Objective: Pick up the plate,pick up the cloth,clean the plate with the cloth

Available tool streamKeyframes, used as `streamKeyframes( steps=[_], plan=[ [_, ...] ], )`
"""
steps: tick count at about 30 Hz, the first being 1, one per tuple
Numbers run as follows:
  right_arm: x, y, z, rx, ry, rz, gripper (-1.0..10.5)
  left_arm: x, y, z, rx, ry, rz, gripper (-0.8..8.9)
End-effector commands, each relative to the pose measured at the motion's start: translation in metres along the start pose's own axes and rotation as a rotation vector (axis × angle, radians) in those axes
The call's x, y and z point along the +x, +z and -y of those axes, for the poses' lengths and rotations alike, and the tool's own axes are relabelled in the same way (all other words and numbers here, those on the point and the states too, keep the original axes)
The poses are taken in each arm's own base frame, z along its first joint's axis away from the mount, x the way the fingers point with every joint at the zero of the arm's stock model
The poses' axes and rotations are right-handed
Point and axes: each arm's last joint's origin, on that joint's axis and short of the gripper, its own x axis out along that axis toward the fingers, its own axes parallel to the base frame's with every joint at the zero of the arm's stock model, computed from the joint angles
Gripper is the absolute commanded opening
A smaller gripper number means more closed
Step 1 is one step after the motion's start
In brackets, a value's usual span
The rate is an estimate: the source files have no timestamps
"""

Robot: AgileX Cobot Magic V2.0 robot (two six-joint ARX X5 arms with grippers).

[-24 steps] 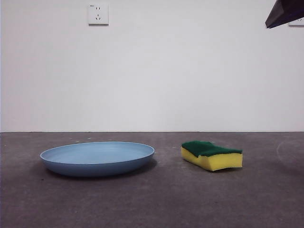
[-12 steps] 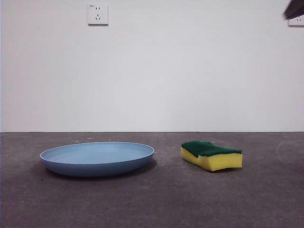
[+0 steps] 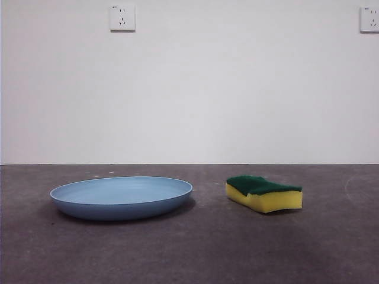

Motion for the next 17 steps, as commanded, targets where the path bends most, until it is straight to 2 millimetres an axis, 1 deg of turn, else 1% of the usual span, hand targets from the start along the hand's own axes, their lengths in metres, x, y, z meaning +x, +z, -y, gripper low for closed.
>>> streamKeyframes(
  steps=[1, 4, 8, 11, 17],
  plan=[
    [0.001, -0.025, 0.001, -0.012, -0.018, 0.001, 0.0, 0.001, -0.004, 0.000, -0.006, 0.005, -0.009, -0.03],
    [0.004, -0.051, 0.000, -0.012, -0.020, -0.010, 0.0, 0.001, -0.004, 0.000, -0.006, 0.005, -0.009, -0.03],
    [0.008, -0.085, -0.002, 0.021, -0.011, -0.066, 0.0, 0.001, -0.004, 0.000, -0.006, 0.005, -0.009, -0.03],
    [0.010, -0.099, -0.004, 0.031, -0.003, -0.086, 0.0, 0.001, -0.004, 0.000, -0.006, 0.005, -0.009, -0.03],
    [0.011, -0.112, -0.008, 0.027, 0.029, -0.091, 0.0, 0.001, -0.004, 0.000, -0.006, 0.005, -0.009, -0.03]
  ],
)
